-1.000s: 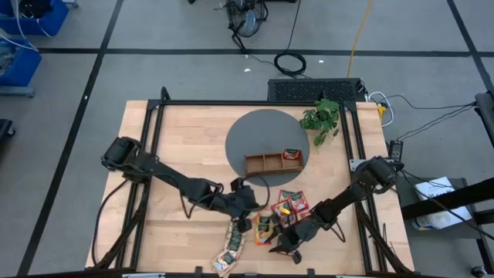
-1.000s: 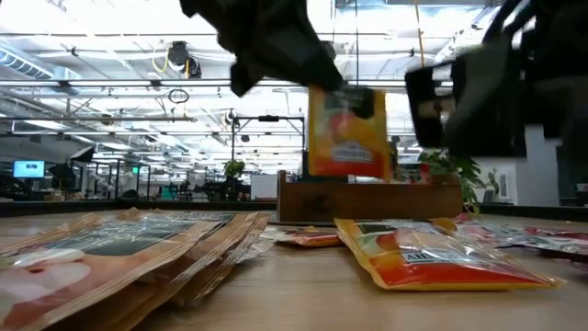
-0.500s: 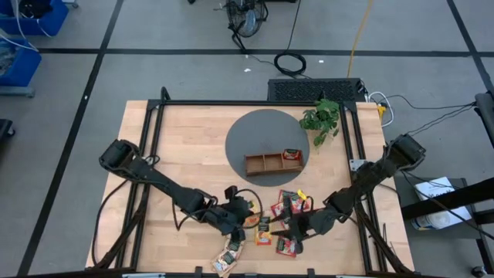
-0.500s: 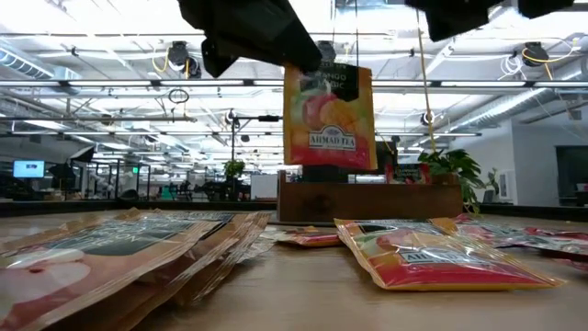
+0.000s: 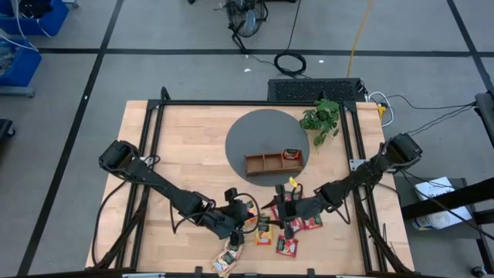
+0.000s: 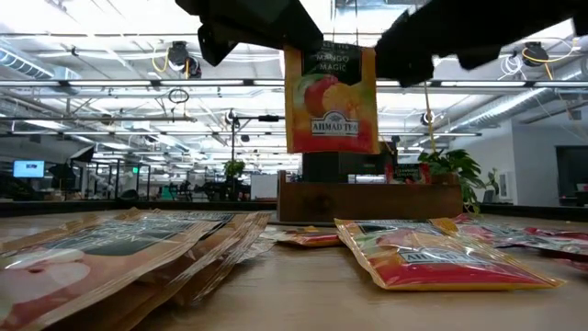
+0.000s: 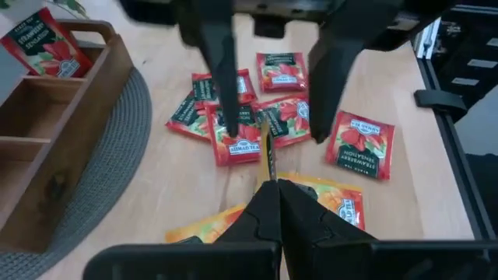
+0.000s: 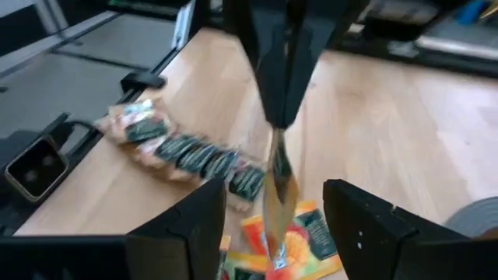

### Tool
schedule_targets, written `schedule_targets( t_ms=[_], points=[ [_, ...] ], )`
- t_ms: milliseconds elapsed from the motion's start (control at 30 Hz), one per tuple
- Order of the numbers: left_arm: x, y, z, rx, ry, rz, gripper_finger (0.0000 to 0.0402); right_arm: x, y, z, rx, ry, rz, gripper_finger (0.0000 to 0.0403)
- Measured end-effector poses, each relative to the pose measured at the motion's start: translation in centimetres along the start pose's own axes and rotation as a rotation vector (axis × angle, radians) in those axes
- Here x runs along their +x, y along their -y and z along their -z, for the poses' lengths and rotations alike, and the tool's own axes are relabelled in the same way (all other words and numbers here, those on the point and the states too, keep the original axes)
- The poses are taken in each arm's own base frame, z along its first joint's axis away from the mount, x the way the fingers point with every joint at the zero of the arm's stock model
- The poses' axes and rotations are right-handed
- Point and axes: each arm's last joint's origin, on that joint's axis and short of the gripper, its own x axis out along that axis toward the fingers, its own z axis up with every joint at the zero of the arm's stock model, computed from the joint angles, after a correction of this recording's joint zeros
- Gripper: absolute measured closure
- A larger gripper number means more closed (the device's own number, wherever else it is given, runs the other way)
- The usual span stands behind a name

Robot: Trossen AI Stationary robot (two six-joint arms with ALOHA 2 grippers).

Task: Pick & Place Tea
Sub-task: Put the orange tea bag into the middle section of the wooden organizer

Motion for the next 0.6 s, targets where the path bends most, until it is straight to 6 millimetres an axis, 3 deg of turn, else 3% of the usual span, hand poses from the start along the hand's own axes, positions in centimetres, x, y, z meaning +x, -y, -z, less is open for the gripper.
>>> schedule_targets(
  t_ms=[300, 600],
  points=[
    [0.15, -0.19, -0.21, 0.000, 0.010, -0.002, 0.0401, 0.56, 1.16, 0.11, 0.016, -0.010, -0.023, 0.0240],
    [0.16, -0.22, -0.22, -0.001, 0.010, -0.002, 0.0401, 0.57, 1.16, 0.03, -0.025, -0.002, -0.039, 0.0382]
  ],
)
